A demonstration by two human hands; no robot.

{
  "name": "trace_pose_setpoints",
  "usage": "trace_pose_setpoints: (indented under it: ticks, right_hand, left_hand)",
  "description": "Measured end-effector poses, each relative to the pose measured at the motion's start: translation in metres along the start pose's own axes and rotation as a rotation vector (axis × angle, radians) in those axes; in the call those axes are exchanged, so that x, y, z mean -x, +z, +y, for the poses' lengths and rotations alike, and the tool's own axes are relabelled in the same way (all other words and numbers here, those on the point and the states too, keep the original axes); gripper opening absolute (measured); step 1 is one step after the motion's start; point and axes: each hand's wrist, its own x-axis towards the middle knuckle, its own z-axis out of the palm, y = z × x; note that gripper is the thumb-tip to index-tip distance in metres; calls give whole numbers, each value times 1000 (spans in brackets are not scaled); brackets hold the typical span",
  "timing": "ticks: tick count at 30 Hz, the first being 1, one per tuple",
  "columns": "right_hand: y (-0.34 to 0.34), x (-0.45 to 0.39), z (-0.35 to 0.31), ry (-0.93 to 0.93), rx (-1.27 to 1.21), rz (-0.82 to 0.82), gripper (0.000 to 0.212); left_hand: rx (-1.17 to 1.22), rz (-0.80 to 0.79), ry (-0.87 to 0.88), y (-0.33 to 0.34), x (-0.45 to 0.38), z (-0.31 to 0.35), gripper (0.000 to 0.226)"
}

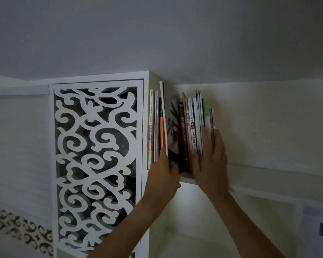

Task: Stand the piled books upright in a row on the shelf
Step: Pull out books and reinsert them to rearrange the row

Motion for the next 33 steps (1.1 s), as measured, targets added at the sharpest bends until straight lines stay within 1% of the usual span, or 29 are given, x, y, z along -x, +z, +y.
trace_pose_setpoints:
  ticks: [2,4,6,7,8,9,10,11,12,15,17,19,21,23,25,27,29,32,33]
  right_hand:
    - [-1,5,-3,-61,17,2,54]
    - [-2,10,-8,-87,10,22,49]
    - [-4,16,-19,-52,-91,66,46]
    - [-7,16,-28,-27,-218,64,45]
    - [-13,15,-39,5,-404,19,44]
    - [-19,13,-51,44,-604,-59,45]
    - [-26,9,-61,80,-754,-132,46]
    - [-32,5,-69,116,-833,-168,47]
    - [-36,1,-72,150,-856,-174,46]
    - [-40,-2,-61,163,-843,-162,39]
    - [-31,2,-42,102,-741,-151,35]
    - [-18,11,-23,35,-690,-156,41]
    - [-6,18,-14,-24,-700,-215,53]
    - [0,21,-16,-89,-630,-239,61]
    - [-1,19,-25,-72,-608,-205,74]
    - [-9,14,-38,-27,-680,-81,81]
    - [-17,10,-45,-40,-715,25,75]
    - [-24,5,-53,-70,-730,99,44]
    - [-25,4,-55,-69,-725,143,38]
  left_hand:
    - [24,41,-7,-10,5,13,38]
    - [17,71,-7,-16,8,22,37]
    - [-88,127,55,-19,10,25,39]
    - [-159,144,113,-18,13,25,41]
    - [-207,141,171,-17,17,27,45]
    - [-231,120,213,-15,22,29,50]
    - [-228,91,230,-13,25,30,54]
    - [-196,71,224,-13,27,31,54]
    - [-148,71,205,-15,26,31,48]
    - [27,121,152,-26,24,34,17]
    - [210,117,89,-36,24,46,11]
    - [413,77,30,-47,22,57,12]
    - [596,47,-1,-56,17,64,20]
    - [752,30,-53,-60,13,70,33]
    - [870,13,-105,-62,13,74,39]
    - [938,-28,-112,-61,15,74,52]
    - [954,-55,-77,-61,15,75,61]
    - [1005,-33,12,-60,14,73,70]
    - [1038,-16,55,-59,12,72,72]
